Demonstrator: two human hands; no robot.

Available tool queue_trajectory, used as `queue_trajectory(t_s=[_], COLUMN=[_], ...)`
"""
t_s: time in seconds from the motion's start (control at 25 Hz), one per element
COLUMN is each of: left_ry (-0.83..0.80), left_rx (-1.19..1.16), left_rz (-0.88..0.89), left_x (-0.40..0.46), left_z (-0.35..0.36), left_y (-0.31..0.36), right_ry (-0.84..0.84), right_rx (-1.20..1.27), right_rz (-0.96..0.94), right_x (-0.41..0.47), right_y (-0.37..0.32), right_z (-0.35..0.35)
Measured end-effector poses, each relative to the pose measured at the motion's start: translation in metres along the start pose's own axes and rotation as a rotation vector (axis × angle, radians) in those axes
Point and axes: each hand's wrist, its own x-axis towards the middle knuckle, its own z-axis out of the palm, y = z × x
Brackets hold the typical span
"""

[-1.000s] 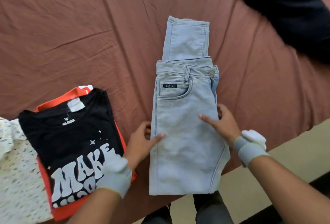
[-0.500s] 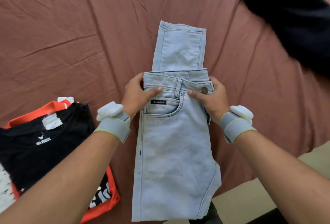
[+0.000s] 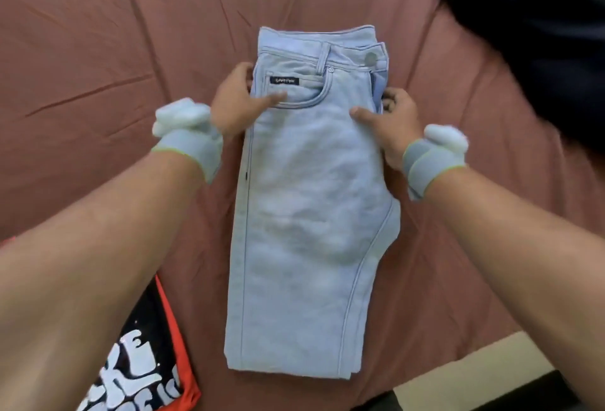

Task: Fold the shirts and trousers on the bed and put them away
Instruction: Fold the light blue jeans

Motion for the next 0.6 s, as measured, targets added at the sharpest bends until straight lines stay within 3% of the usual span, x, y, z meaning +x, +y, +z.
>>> queue_trajectory(t_s=[0.12,0.24,0.32,0.4,0.48,0.56,0.6], left_ry=[0.037,0.112,0.15,0.199,0.21,0.185,0.167], left_rx=[-0.023,-0.11,-0.095,-0.035,-0.001,0.008,0.007], left_rz=[-0.089,-0.098,-0.13,-0.132,-0.152,-0.185,-0.183], left_x=[-0.039,-0.084,-0.123,-0.169,-0.206,-0.23,-0.245], left_z=[0.023,0.031,0.039,0.055,0.065,0.072,0.07], left_y=[-0.033,-0.04,-0.045,-0.053,-0.059,-0.07,-0.076], right_ry=[-0.03,-0.009,0.033,0.104,-0.055,-0.269,-0.294], right_rx=[-0.058,-0.195,-0.651,-1.152,-1.309,-1.344,-1.358], right_rz=[0.03,-0.061,-0.215,-0.513,-0.705,-0.626,-0.602], right_x=[-0.015,-0.036,-0.065,-0.11,-0.15,-0.172,-0.182], right_y=[0.029,0.027,0.029,0.047,0.075,0.104,0.115], right_z=[-0.003,-0.008,-0.002,0.014,0.03,0.03,0.028])
